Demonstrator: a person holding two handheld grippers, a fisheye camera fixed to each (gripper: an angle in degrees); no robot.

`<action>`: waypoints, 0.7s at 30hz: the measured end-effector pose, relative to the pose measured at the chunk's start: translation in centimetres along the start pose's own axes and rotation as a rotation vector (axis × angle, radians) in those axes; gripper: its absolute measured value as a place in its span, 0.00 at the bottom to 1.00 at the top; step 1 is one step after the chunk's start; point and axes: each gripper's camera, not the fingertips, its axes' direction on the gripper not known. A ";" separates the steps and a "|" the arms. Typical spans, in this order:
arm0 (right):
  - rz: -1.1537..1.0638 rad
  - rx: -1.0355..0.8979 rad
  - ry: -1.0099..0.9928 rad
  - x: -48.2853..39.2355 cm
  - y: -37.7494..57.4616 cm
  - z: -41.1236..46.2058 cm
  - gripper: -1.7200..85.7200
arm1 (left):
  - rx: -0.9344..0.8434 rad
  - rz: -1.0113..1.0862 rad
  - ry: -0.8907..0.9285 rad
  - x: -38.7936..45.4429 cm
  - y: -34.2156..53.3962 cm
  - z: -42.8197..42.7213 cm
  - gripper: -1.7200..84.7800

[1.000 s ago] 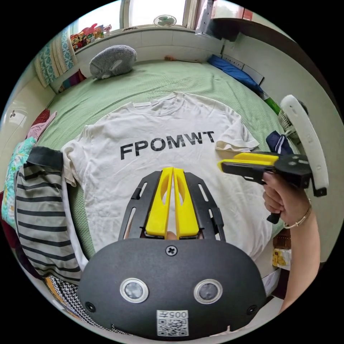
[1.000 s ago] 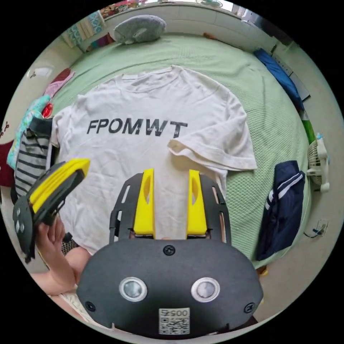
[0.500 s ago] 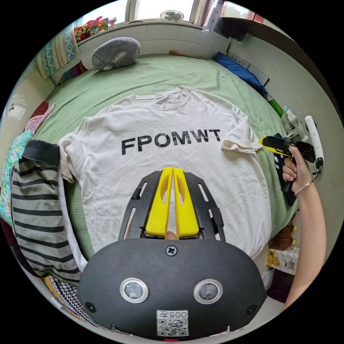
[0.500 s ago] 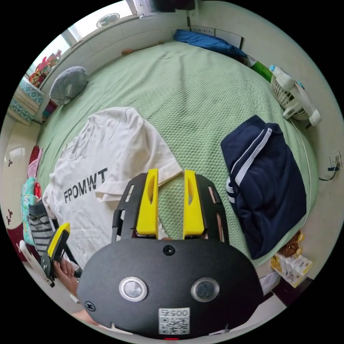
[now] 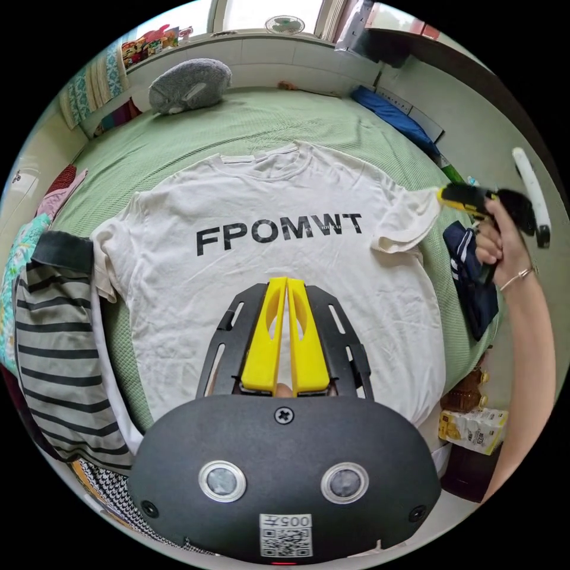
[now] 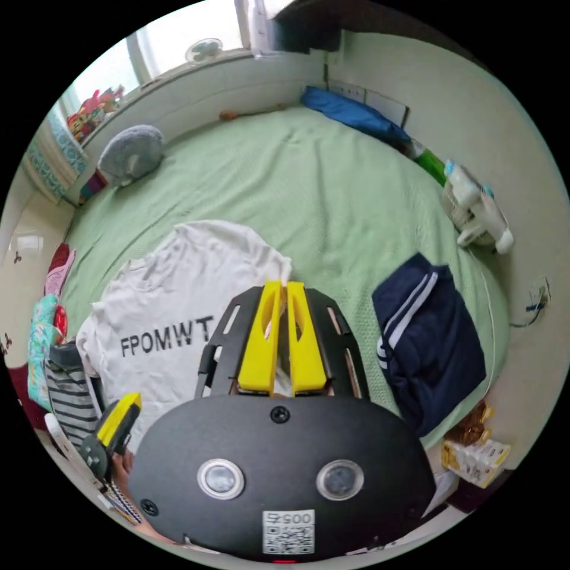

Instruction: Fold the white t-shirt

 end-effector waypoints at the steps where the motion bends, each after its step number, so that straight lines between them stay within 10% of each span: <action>1: -0.042 0.017 0.011 -2.5 -0.9 -1.0 0.04 | -0.003 0.001 -0.003 0.0 -0.1 0.1 0.02; 10: -0.374 0.082 -0.104 -17.0 -1.9 -4.9 0.14 | -0.031 -0.008 -0.032 -0.6 -1.0 0.6 0.02; 21: -0.123 -0.196 -0.043 -6.0 1.6 5.8 0.14 | -0.040 -0.029 0.022 -2.8 -2.0 0.6 0.02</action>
